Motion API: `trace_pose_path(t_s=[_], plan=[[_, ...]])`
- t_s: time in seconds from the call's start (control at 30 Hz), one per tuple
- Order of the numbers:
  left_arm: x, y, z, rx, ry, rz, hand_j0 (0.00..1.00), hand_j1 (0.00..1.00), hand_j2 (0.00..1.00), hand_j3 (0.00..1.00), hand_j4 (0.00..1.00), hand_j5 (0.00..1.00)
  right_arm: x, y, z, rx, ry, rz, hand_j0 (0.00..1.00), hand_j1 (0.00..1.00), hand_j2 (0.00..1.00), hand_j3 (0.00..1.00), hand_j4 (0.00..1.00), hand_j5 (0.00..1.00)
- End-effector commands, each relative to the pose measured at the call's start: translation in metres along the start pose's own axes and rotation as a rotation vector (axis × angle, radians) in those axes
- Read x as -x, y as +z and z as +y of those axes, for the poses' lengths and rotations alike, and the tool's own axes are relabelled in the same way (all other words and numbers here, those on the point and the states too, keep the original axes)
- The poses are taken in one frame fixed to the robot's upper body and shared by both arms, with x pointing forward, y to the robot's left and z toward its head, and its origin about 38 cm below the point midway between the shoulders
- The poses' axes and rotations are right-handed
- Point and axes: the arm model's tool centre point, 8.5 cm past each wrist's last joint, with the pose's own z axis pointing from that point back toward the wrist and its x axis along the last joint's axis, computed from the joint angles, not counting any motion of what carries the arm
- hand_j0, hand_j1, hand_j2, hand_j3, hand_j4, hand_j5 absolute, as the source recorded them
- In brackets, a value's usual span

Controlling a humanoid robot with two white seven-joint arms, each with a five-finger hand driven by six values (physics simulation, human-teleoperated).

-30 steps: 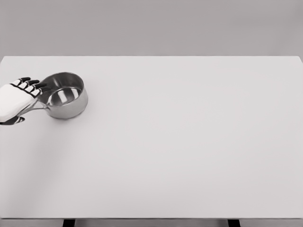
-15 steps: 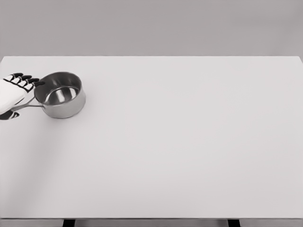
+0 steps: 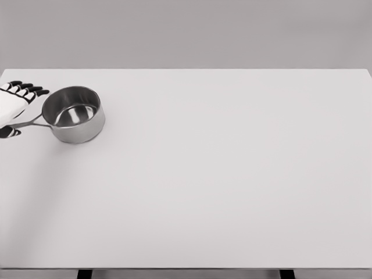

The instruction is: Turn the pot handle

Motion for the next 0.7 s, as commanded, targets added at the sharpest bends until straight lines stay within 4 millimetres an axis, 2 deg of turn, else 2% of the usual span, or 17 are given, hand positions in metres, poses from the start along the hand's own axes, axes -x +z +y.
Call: trace_pose_path(t_s=[0.0, 0.4, 0.67], plan=[[0.002, 0.000, -0.003, 0.005, 0.008, 0.005, 1.00, 1.00, 1.00, 1.00, 1.00, 1.00, 0.000, 0.000, 0.000, 0.000, 0.000, 0.000, 1.00, 1.00, 1.00, 1.00, 1.00, 1.00], [0.012, -0.005, 0.000, 0.002, 0.020, 0.027, 1.00, 1.00, 1.00, 1.00, 1.00, 1.00, 0.000, 0.000, 0.000, 0.001, 0.000, 0.000, 1.00, 1.00, 1.00, 1.00, 1.00, 1.00], [0.016, -0.016, 0.000, -0.001, 0.042, 0.036, 1.00, 1.00, 1.00, 1.00, 1.00, 1.00, 0.000, 0.000, 0.000, 0.000, 0.000, -0.001, 1.00, 1.00, 1.00, 1.00, 1.00, 1.00]])
